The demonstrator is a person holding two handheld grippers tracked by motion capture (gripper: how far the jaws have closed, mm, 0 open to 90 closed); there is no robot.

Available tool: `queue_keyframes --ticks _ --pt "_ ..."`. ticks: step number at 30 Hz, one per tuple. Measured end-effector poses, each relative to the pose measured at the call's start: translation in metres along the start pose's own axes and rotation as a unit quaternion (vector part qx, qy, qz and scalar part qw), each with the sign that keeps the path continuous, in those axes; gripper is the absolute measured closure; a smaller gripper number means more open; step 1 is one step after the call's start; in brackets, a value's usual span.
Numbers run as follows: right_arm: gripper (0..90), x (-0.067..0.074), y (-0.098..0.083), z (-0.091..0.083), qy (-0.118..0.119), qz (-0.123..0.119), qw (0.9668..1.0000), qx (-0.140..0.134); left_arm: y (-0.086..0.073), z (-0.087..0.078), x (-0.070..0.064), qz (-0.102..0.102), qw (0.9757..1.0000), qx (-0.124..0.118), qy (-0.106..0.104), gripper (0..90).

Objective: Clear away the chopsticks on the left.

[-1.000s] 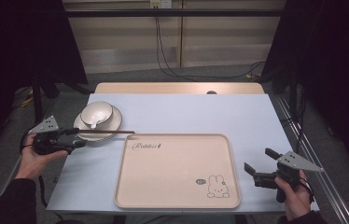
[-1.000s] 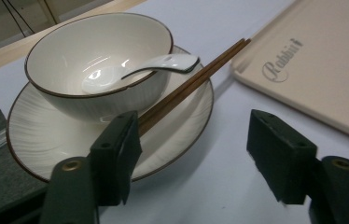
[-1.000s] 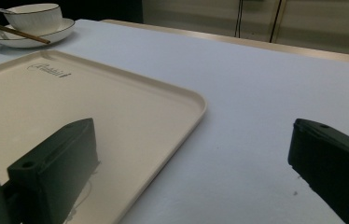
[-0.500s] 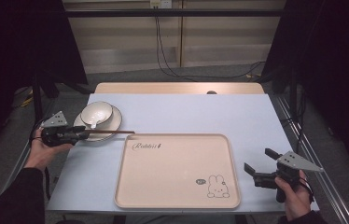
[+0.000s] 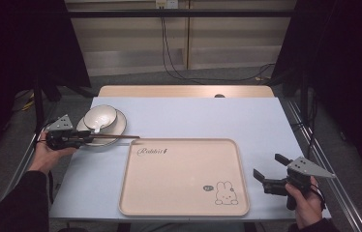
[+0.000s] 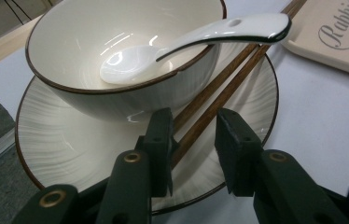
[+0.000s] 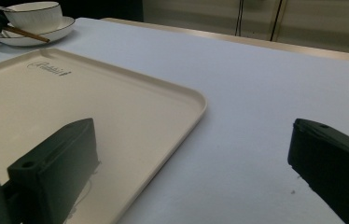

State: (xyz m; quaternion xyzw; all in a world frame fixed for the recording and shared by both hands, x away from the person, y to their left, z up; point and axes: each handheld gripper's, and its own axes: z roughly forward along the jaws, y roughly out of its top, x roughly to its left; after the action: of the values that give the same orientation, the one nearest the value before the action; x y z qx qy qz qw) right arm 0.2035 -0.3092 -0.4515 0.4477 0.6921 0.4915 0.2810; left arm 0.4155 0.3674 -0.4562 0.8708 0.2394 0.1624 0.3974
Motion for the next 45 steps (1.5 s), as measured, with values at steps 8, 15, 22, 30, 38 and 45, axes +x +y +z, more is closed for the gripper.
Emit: queue_keyframes --ticks 8,15,22,30,38,45 --pt "1.1 0.000 0.000 0.001 0.000 0.000 1.0000 0.000 0.006 0.008 -0.004 0.027 0.9991 0.024 -0.021 68.7" --pt "1.2 0.000 0.000 0.000 0.001 0.001 1.0000 0.000 0.012 0.011 -0.004 0.042 0.9973 0.043 -0.041 72.1" --pt "1.2 0.000 0.000 0.000 0.002 0.001 1.0000 0.001 0.014 0.014 -0.003 0.050 0.9949 0.058 -0.066 79.9" --pt "1.2 0.000 0.000 0.000 0.001 0.001 1.0000 0.001 0.015 0.013 -0.004 0.031 0.9954 0.051 -0.074 84.1" --pt "1.2 -0.001 0.000 0.000 -0.001 0.001 1.0000 0.001 0.016 0.003 -0.008 0.023 0.9960 0.037 -0.078 84.2" --pt "1.2 0.000 0.000 0.000 -0.001 -0.002 1.0000 0.000 0.013 -0.011 -0.015 0.001 0.9965 0.017 -0.082 84.1"
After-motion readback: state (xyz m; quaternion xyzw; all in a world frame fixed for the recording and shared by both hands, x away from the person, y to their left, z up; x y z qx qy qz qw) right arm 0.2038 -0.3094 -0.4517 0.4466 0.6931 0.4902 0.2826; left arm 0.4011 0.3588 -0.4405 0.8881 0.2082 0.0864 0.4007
